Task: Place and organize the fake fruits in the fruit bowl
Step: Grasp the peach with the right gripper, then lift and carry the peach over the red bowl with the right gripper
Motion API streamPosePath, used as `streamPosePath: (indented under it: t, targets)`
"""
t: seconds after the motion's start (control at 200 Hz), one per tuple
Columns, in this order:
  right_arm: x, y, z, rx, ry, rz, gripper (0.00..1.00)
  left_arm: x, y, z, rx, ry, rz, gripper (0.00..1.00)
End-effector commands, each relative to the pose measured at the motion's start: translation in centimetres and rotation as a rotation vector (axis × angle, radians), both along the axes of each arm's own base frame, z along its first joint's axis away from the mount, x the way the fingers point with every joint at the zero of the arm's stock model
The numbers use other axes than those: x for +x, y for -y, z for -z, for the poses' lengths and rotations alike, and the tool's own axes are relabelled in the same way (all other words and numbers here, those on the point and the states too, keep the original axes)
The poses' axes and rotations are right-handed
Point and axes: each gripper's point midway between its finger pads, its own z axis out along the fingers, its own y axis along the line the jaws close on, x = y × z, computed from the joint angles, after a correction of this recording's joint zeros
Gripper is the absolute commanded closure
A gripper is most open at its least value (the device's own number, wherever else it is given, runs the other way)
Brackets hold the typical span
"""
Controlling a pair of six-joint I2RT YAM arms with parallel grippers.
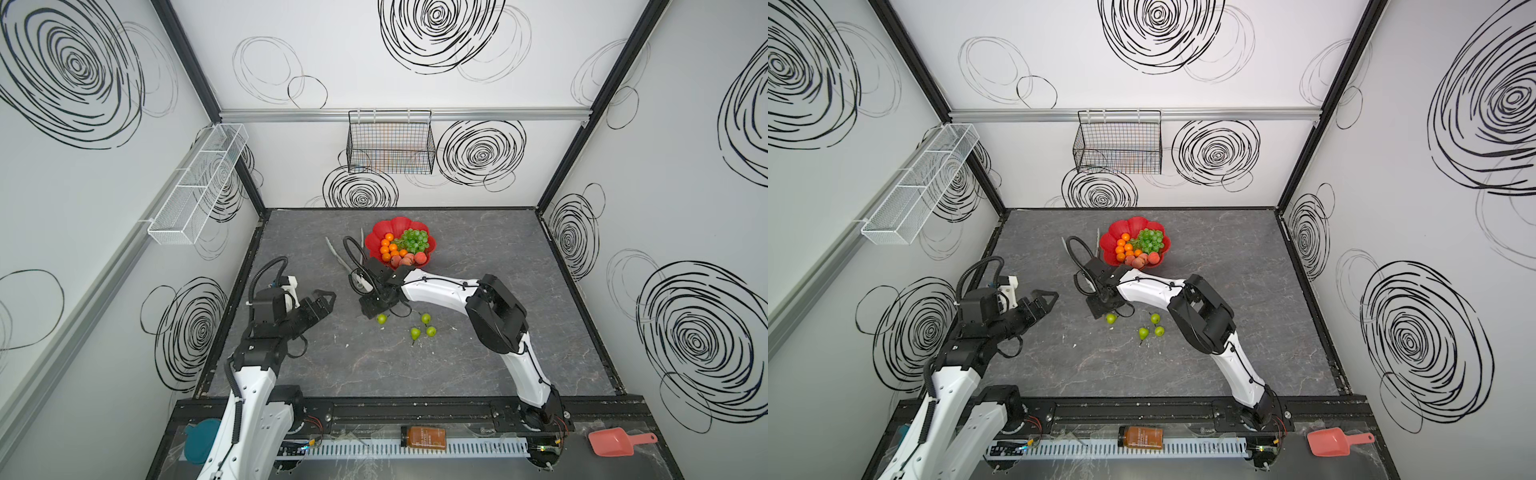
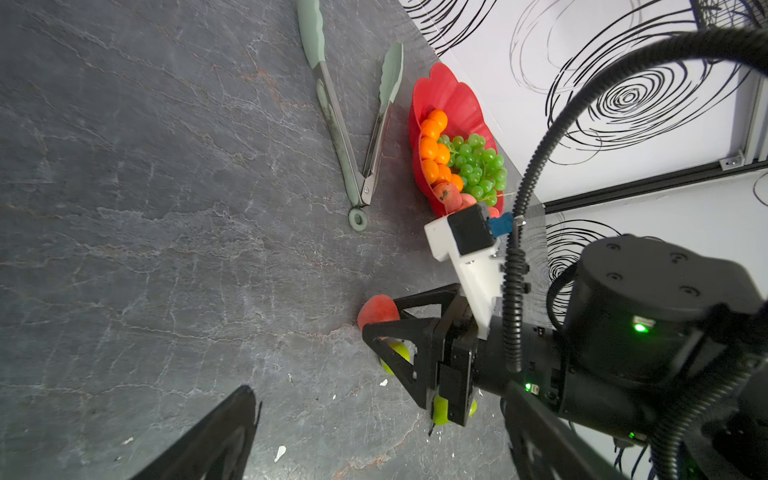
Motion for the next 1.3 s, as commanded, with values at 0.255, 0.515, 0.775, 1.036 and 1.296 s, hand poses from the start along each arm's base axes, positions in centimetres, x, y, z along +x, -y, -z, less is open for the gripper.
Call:
streamPosePath:
  t: [0.255,0.515,0.775,1.036,1.296]
  targets:
    - [0.6,-0.1,0.1,-0.038,0.017,0.01,0.47,0.4,0.1,-0.4,-0.003,0.036,0.012,0.04]
    - [0.5,0.1,-0.2,-0.034,0.022,0.016,0.5,0.4,0.1,-0.5,-0.003,0.042,0.014,0.04]
    - [0.6,0.0,-2.0,0.015,0.032,0.024,0.53,0.5,0.4,-0.6,-0.007,0.049,0.028,0.04]
    - [1.0,0.6,-4.7,0.103,0.036,0.05,0.54,0.3,1.7,-0.7,0.007,0.057,0.074,0.04]
    - [1.5,3.2,-6.2,0.143,0.051,0.107,0.55,0.3,4.0,-1.0,0.027,0.075,0.131,0.04]
